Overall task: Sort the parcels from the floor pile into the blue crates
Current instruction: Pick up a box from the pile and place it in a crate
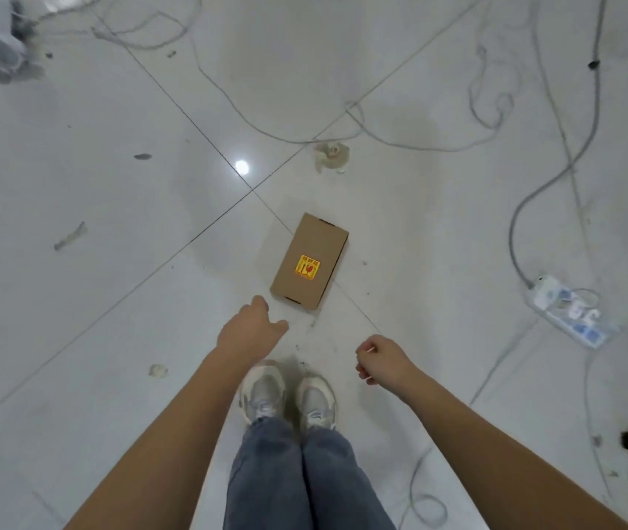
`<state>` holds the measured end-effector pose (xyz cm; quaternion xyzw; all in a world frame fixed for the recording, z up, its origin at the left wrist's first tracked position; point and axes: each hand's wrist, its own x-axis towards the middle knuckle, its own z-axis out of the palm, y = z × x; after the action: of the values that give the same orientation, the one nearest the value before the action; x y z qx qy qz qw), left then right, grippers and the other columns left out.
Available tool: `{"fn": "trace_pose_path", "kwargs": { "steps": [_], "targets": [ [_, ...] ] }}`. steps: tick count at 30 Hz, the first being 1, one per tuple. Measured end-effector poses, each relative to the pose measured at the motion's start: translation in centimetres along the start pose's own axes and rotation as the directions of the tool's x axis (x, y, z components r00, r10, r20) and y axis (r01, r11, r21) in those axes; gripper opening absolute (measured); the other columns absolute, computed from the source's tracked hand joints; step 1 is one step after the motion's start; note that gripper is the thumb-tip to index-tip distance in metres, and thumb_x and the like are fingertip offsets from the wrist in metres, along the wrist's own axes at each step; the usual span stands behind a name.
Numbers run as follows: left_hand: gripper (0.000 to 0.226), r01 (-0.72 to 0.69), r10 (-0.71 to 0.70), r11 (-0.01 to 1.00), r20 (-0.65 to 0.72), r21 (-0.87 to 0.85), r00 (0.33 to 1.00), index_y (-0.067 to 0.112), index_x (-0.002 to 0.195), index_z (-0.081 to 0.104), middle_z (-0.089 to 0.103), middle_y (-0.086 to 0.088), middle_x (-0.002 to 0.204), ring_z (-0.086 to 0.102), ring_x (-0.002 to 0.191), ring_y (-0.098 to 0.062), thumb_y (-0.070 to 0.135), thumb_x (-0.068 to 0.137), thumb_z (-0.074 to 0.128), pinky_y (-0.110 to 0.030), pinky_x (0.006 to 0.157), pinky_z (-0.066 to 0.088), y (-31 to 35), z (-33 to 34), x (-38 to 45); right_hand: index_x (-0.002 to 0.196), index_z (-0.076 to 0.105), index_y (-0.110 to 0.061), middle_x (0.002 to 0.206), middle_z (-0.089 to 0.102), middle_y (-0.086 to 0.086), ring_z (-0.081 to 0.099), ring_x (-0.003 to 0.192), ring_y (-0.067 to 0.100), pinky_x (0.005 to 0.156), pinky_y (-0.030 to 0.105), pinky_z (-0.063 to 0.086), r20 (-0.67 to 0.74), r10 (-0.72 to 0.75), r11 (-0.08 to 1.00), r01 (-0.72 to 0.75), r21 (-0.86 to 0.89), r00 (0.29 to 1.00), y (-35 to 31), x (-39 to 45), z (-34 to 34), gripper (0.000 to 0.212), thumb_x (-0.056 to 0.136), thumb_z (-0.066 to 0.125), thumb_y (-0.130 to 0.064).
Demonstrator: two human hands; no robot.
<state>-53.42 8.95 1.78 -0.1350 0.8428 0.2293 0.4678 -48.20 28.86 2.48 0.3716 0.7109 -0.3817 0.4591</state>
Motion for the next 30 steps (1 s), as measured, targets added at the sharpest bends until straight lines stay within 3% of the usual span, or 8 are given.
{"fn": "trace_pose_path", "kwargs": {
  "steps": [4,10,13,16,21,23,26,30],
  "targets": [
    [0.074,0.066,-0.057,0.983,0.058,-0.171,0.997,0.007,0.141,0.026,0.038,-0.016,0.141,0.044,0.126,-0.032,0.039,0.084,0.06,-0.041,0.101,0.041,-0.1,2.4,7.9,0.107,0.054,-0.007,0.102,0.058,0.014,0.059,0.092,0.027,0.087,0.042,0.051,0.02,0.019,0.997,-0.02,0.068,1.0,-0.3,7.9,1.5,0.021,0.088,0.05,-0.015],
    [0.081,0.027,-0.025,0.993,0.025,-0.117,0.999,0.009,0.146,0.021,0.03,-0.015,0.145,0.034,0.132,-0.034,0.041,0.082,0.059,-0.045,0.104,0.035,-1.6,6.2,19.6,0.14,0.036,-0.007,0.125,0.052,0.012,0.054,0.112,0.025,0.103,0.041,0.044,-0.019,0.025,0.976,-0.02,0.219,1.0,-2.3,20.2,4.4,0.053,0.092,0.049,-0.023],
    [0.07,0.008,0.018,0.951,0.081,-0.31,0.997,0.011,0.133,0.04,0.047,-0.013,0.132,0.049,0.121,-0.031,0.045,0.075,0.057,-0.044,0.103,0.042,-1.5,7.3,21.8,0.139,0.036,-0.01,0.128,0.053,0.007,0.054,0.111,0.02,0.093,0.032,0.048,0.021,-0.006,0.964,0.0,0.265,1.0,-2.8,23.0,5.6,0.05,0.092,0.048,-0.024],
    [0.052,0.031,0.004,0.883,0.073,-0.469,0.997,0.014,0.124,0.046,0.054,-0.006,0.12,0.057,0.103,-0.023,0.041,0.081,0.059,-0.038,0.087,0.051,-1.6,7.9,21.5,0.112,0.038,-0.012,0.093,0.053,-0.004,0.052,0.078,0.004,0.053,0.014,0.043,-0.005,-0.042,0.941,0.041,0.335,0.999,-2.6,22.8,6.4,0.035,0.088,0.06,-0.023],
    [0.049,0.05,0.003,0.834,0.094,-0.55,0.996,0.014,0.133,0.042,0.054,-0.001,0.117,0.052,0.092,-0.013,0.034,0.09,0.054,-0.013,0.059,0.037,-0.9,5.6,15.4,0.099,0.034,-0.012,0.089,0.055,0.003,0.057,0.072,0.01,0.057,0.018,0.047,-0.237,-0.15,0.912,0.227,0.341,0.96,-1.7,16.8,5.5,0.049,0.075,0.077,-0.014],
    [0.059,0.06,0.001,0.817,0.105,-0.573,0.994,0.018,0.141,0.035,0.047,-0.005,0.139,0.052,0.11,-0.018,0.04,0.09,0.052,-0.017,0.077,0.044,0.3,3.4,12.2,0.11,0.035,-0.017,0.089,0.052,-0.009,0.055,0.075,0.001,0.06,0.016,0.048,-0.279,-0.234,0.916,0.308,0.258,0.931,-2.8,13.0,4.7,0.058,0.073,0.079,-0.021],
    [0.071,0.02,0.046,0.774,0.087,-0.632,0.995,0.024,0.146,0.026,0.037,-0.003,0.148,0.044,0.129,-0.022,0.049,0.087,0.054,-0.034,0.102,0.037,3.0,-0.6,6.8,0.12,0.042,-0.023,0.098,0.044,-0.013,0.053,0.085,0.003,0.072,0.022,0.051,-0.384,-0.463,0.885,0.441,-0.15,0.799,-4.7,7.0,3.6,0.061,0.071,0.076,-0.033],
    [0.066,0.103,0.085,0.324,0.137,-0.94,0.987,0.022,0.122,0.052,0.061,-0.007,0.118,0.064,0.102,-0.027,0.065,0.072,0.057,-0.043,0.08,0.057,5.9,-7.9,0.1,0.104,0.053,-0.013,0.096,0.054,0.002,0.06,0.083,0.021,0.064,0.03,0.056,-0.361,-0.735,0.651,0.45,-0.611,0.574,-8.2,-0.9,1.2,0.049,0.065,0.081,-0.025]
  ]
}}
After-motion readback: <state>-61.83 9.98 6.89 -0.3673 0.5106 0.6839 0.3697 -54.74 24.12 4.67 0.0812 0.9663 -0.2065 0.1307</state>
